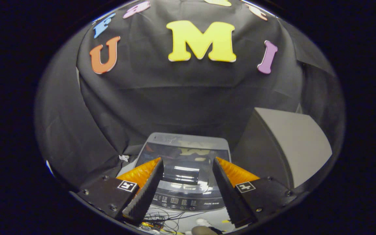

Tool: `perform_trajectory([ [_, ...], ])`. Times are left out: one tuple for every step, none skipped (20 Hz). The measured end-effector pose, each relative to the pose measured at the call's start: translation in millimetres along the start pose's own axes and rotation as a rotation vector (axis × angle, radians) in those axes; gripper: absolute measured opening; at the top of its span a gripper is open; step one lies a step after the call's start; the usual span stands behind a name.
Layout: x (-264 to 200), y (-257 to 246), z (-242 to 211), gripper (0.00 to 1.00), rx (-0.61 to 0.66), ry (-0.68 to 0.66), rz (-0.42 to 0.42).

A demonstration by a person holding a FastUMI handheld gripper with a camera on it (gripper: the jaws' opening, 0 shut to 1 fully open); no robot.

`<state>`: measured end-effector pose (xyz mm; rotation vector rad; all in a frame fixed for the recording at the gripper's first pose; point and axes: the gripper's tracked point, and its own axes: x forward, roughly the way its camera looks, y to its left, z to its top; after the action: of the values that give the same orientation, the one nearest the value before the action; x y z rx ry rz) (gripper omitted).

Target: Put the clothes into the washing machine and then close the washing machine lid.

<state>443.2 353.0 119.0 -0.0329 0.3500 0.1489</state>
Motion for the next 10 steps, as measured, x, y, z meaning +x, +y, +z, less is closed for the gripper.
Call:
perform_trajectory([
  [-16, -6, 6, 0.95, 0.003, -0.033, 0.013],
  [-32, -16, 14, 0.95, 0.004, -0.068, 0.016],
  [-48, -28, 22, 0.95, 0.004, -0.104, 0.022],
  [-66, -40, 29, 0.95, 0.002, -0.142, 0.025],
  [-85, -52, 33, 0.95, -0.007, -0.178, 0.032],
  [-103, -65, 37, 0.95, -0.015, -0.216, 0.037],
  [-121, -81, 40, 0.96, -0.021, -0.253, 0.040],
  [-140, -98, 42, 0.96, -0.019, -0.289, 0.036],
  [-158, -118, 38, 0.96, -0.015, -0.313, 0.021],
  [-176, -136, 34, 0.97, -0.010, -0.335, 0.011],
])
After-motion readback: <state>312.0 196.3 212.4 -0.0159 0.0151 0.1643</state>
